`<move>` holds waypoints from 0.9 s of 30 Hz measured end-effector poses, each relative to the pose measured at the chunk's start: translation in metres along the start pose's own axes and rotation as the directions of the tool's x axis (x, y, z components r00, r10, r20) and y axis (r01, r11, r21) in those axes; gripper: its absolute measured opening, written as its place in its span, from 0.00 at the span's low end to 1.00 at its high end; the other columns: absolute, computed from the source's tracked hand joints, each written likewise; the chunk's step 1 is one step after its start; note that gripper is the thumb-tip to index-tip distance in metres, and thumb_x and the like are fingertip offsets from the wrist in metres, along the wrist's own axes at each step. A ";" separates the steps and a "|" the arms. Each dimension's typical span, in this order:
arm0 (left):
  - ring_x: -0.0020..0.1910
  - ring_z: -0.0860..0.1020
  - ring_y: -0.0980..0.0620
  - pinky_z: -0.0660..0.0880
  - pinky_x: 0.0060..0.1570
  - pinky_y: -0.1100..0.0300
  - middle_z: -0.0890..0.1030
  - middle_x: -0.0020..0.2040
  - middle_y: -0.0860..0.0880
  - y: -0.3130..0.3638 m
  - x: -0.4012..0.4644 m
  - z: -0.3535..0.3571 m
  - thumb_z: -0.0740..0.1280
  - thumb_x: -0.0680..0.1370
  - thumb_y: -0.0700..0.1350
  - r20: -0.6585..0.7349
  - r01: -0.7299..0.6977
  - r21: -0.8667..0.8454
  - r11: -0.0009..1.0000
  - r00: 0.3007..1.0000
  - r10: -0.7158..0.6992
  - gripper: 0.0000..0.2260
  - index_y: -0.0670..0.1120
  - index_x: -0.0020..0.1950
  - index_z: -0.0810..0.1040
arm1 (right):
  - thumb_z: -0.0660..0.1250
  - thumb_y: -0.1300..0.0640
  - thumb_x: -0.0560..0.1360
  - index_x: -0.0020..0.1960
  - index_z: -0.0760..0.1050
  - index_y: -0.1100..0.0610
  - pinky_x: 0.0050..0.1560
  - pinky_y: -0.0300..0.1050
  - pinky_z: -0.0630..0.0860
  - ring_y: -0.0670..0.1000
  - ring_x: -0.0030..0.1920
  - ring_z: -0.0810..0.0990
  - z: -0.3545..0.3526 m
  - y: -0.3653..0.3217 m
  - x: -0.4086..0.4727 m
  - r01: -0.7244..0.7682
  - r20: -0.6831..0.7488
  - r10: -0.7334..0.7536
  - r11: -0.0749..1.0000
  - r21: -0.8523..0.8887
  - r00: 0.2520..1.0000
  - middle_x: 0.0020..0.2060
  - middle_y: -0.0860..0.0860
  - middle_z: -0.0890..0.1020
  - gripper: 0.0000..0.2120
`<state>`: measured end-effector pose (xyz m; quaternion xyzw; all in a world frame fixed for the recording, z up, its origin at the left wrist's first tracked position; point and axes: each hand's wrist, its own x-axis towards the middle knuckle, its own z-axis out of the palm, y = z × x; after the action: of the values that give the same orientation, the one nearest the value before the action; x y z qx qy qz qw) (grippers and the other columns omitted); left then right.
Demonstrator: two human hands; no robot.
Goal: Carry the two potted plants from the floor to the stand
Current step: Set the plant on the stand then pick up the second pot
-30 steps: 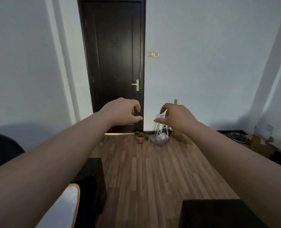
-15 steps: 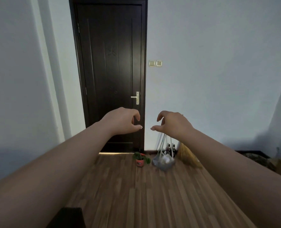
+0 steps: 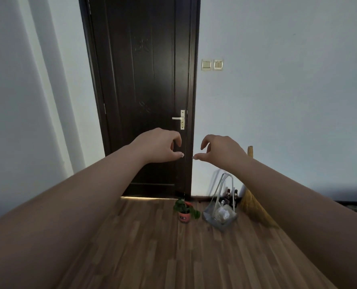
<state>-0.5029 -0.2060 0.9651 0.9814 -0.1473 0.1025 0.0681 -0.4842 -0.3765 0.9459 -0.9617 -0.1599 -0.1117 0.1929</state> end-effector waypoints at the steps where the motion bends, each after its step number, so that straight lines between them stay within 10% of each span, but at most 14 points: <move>1: 0.49 0.76 0.52 0.75 0.50 0.57 0.79 0.52 0.49 -0.010 0.021 0.007 0.65 0.74 0.54 0.009 -0.006 0.005 1.000 1.000 0.006 0.17 0.49 0.60 0.72 | 0.68 0.44 0.71 0.56 0.73 0.57 0.44 0.42 0.70 0.53 0.51 0.78 0.008 0.005 0.022 0.001 0.004 -0.001 1.000 -0.004 1.000 0.51 0.54 0.81 0.20; 27: 0.52 0.77 0.51 0.76 0.53 0.53 0.79 0.54 0.49 -0.223 0.530 0.151 0.64 0.74 0.55 0.121 -0.080 0.028 0.996 0.990 0.076 0.19 0.49 0.62 0.72 | 0.68 0.43 0.71 0.58 0.72 0.56 0.45 0.44 0.72 0.54 0.50 0.79 0.166 0.182 0.530 -0.095 0.053 0.092 0.994 0.055 0.994 0.49 0.54 0.82 0.22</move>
<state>0.0882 -0.1653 0.9133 0.9803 -0.1875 0.0482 0.0390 0.0942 -0.3280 0.8822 -0.9647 -0.1227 -0.0738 0.2212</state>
